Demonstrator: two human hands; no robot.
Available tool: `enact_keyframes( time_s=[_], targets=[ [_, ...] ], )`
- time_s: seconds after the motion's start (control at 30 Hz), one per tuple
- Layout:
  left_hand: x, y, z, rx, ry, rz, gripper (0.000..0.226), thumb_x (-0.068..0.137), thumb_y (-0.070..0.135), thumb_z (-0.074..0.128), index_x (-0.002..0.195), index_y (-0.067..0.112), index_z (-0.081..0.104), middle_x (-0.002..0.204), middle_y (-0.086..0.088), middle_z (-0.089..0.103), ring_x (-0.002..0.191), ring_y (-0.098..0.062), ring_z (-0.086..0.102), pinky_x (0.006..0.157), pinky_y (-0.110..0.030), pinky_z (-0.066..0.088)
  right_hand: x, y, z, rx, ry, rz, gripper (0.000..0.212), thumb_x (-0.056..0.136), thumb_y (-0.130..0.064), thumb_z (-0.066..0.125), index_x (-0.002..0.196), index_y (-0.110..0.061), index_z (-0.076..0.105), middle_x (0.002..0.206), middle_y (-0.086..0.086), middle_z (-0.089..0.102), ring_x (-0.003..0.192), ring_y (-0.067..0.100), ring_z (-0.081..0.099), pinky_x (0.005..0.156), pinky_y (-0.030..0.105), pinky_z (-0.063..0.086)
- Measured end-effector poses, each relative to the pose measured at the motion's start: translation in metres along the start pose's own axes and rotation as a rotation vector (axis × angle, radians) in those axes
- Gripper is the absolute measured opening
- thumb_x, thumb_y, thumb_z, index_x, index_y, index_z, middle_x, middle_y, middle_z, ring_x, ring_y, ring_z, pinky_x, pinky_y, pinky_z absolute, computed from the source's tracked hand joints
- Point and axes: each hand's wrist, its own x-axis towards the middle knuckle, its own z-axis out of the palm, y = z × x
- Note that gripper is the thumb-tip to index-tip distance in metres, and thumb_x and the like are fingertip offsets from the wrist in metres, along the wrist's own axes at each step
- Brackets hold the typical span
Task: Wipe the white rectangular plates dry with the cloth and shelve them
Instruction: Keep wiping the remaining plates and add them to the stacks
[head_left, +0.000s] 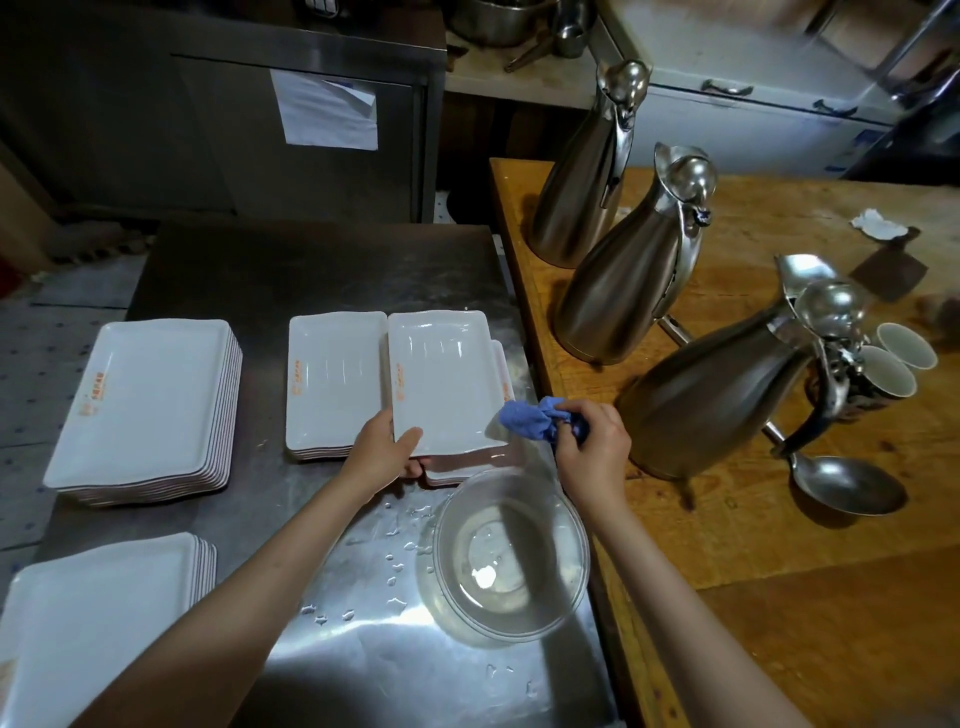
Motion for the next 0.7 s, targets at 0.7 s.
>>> enact_keyframes(
  time_s=[0.7],
  targets=[
    [-0.06, -0.015, 0.013, 0.126, -0.151, 0.108, 0.036, 0.097, 0.013, 0.04, 0.133, 0.019, 0.035, 0.07, -0.013, 0.064, 0.045, -0.018, 0.054, 0.048, -0.031, 0.047, 0.01, -0.01, -0.018, 0.003, 0.037, 0.013, 0.021, 0.084, 0.001, 0.06, 0.098, -0.013, 0.067, 0.095, 0.001, 0.056, 0.084, 0.011, 0.053, 0.072, 0.016, 0.042]
  ],
)
